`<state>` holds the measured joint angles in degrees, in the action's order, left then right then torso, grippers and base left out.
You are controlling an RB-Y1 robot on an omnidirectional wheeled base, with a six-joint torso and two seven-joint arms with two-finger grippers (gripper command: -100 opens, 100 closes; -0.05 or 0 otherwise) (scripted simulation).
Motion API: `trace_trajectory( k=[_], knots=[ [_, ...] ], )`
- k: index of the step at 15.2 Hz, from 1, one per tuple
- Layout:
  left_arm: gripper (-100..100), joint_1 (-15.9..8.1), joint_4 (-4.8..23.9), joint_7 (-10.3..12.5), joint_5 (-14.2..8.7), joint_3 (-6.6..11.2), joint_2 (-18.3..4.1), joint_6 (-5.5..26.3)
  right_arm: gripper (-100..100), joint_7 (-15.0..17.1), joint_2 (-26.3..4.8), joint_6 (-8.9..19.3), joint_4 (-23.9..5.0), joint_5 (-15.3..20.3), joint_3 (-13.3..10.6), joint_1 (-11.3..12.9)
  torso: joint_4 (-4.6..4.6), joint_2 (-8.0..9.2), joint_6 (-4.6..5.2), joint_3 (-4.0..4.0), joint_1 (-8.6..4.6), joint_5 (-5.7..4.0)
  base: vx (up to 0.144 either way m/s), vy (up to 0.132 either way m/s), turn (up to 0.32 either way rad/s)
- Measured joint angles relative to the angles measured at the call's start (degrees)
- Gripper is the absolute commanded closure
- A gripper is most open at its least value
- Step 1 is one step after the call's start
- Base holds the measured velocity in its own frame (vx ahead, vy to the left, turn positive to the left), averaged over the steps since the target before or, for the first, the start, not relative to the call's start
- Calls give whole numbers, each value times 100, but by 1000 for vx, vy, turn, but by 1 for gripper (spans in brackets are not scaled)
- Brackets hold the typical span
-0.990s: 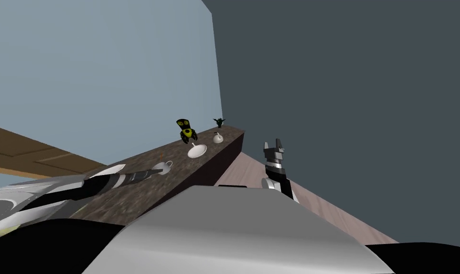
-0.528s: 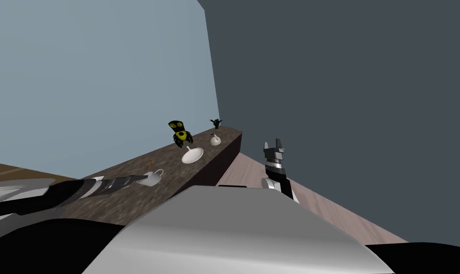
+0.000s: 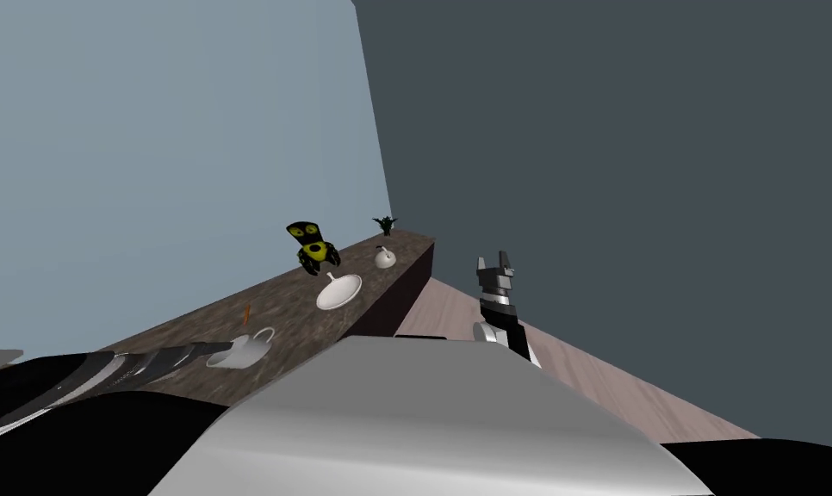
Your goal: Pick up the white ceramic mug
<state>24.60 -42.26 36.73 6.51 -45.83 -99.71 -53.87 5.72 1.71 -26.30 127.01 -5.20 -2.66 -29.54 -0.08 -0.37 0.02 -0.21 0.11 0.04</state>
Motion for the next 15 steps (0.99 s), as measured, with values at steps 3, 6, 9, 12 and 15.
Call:
trace_trajectory(
  k=[3,6,9,12,15],
  knots=[
    [-100,266,-109,32,-116,-181,-51,44,0,0,0,0,0,0,0,0,0,4,-2,1,-10,-3,70,14,-56],
    [-100,278,-110,-41,-104,-142,123,175,0,0,0,0,0,0,0,1,7,31,-4,18,-11,-2,14,16,-22],
    [100,321,-127,-101,-130,-120,196,254,0,0,1,0,0,0,0,1,10,41,-4,24,-15,-4,2,3,-1],
    [100,321,-127,-107,-128,-120,193,253,0,0,1,0,0,0,0,1,11,44,-7,26,-13,-1,0,0,0],
    [100,273,-76,-47,-106,-155,80,130,0,0,1,0,0,0,0,1,12,52,-12,30,-20,-8,-18,-14,30]
  ],
)
